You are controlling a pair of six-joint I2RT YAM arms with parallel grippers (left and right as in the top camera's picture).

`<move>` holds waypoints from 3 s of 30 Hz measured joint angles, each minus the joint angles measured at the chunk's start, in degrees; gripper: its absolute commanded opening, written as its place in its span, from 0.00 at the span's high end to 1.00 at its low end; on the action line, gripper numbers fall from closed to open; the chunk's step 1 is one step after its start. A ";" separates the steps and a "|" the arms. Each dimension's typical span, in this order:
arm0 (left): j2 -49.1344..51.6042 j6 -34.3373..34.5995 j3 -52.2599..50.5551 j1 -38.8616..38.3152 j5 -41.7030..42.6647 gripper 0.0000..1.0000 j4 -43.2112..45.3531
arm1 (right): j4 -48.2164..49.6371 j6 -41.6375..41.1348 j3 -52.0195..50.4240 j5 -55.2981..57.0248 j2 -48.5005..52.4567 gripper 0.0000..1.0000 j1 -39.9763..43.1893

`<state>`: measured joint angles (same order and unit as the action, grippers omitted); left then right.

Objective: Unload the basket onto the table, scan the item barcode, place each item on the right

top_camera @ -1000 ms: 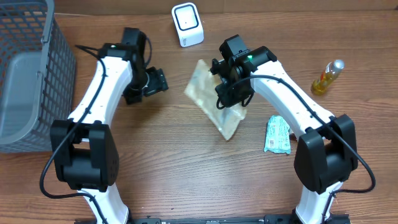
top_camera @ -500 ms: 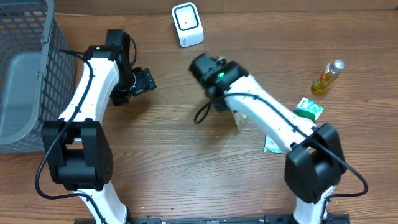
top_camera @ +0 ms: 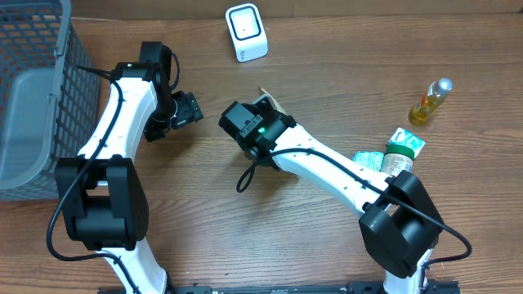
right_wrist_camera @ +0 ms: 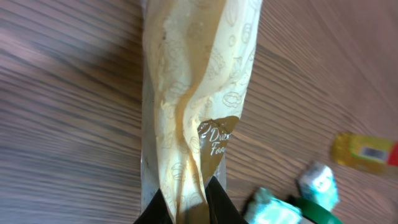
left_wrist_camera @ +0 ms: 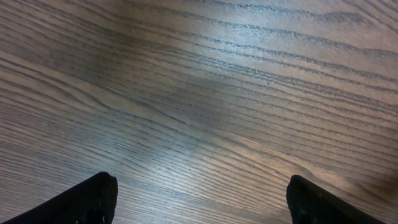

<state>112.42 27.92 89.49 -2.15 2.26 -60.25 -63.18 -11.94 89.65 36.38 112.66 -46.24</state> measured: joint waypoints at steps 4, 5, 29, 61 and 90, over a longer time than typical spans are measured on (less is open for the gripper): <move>0.00 -0.55 0.00 0.00 -0.24 0.10 0.02 | -1.36 -0.02 -0.85 3.30 0.02 0.89 1.07; 0.00 -0.70 0.00 0.00 -0.28 0.10 0.02 | -1.46 -0.09 -0.87 3.69 0.02 0.89 1.40; 0.00 -1.09 0.00 0.00 -0.44 0.10 -0.44 | 1.20 -2.56 -1.70 -5.79 0.00 0.52 2.36; 0.00 -9.42 -0.02 -3.10 17.44 0.93 1.11 | -2.99 3.17 5.70 -40.52 0.00 0.22 20.83; 11.34 -10.54 -0.13 -26.36 22.01 0.96 -3.85 | -0.09 2.93 0.66 -48.43 0.00 0.06 33.00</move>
<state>123.76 17.39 89.36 -28.51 24.27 -64.10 -63.26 -9.02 90.30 -12.05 112.66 -13.23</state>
